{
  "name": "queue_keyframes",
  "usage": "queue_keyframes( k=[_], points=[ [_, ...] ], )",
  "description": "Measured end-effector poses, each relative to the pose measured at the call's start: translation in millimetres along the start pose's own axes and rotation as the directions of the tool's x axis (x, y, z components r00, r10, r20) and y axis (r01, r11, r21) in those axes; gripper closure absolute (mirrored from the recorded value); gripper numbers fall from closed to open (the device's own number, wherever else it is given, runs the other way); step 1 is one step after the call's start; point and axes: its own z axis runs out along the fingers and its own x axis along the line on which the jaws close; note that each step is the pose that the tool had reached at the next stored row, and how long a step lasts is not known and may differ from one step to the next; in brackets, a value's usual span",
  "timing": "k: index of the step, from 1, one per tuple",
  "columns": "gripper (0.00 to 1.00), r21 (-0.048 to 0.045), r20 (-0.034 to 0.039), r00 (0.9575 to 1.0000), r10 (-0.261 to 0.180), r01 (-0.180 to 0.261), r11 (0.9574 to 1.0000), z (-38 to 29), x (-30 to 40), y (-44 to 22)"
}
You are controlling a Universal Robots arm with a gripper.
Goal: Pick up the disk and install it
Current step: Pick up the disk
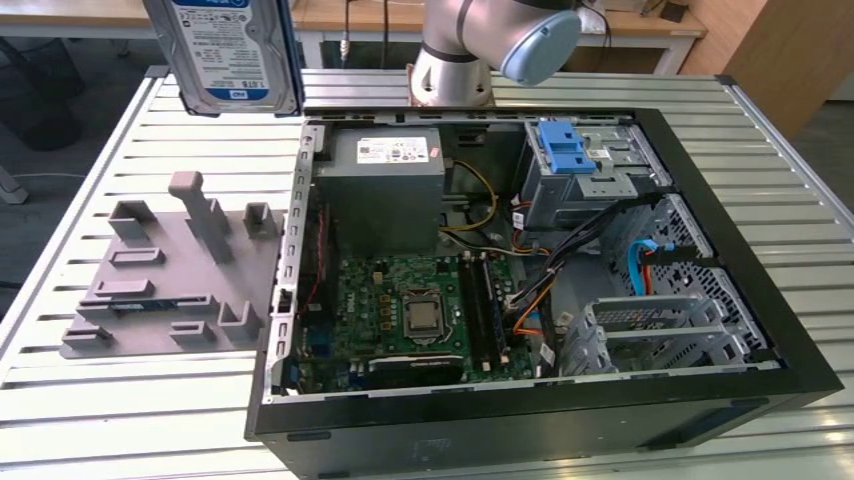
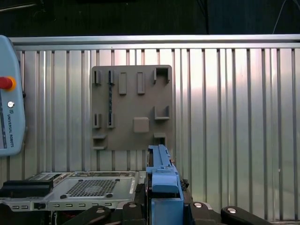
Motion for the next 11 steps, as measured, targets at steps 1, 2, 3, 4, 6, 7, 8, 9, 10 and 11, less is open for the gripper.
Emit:
queue_keyframes(
  k=[1, 2, 3, 4, 6, 7, 8, 9, 10, 11],
  points=[
    [0.64, 0.0000, 0.0000, 1.0000, 0.000, 0.000, 1.0000, 0.0, 0.0, -0.4],
    [0.64, 0.0000, 0.0000, 1.0000, 0.000, 0.000, 1.0000, 0.0, 0.0, -0.7],
    [0.64, 0.0000, 0.0000, 1.0000, 0.000, 0.000, 1.0000, 0.0, 0.0, -1.1],
    [0.64, 0.0001, 0.0001, 1.0000, 0.000, 0.000, 1.0000, 0.0, 0.0, -1.4],
    [0.64, -0.0001, 0.0000, 1.0000, 0.000, 0.000, 1.0000, 0.0, -0.1, -2.1],
    [0.64, 0.0000, 0.0001, 1.0000, 0.000, 0.000, 1.0000, 0.0, -0.1, -2.5],
    [0.64, 0.0000, 0.0000, 1.0000, 0.000, 0.000, 1.0000, 0.0, -0.1, -2.8],
    [0.64, 0.0000, 0.0000, 1.0000, 0.000, 0.000, 1.0000, -0.1, -0.1, -3.2],
    [0.64, 0.0000, 0.0000, 1.0000, 0.000, 0.000, 1.0000, 0.0, -0.1, -3.5],
    [0.64, 0.0000, 0.0000, 1.0000, 0.000, 0.000, 1.0000, 0.0, -0.1, -3.9]
  ],
)
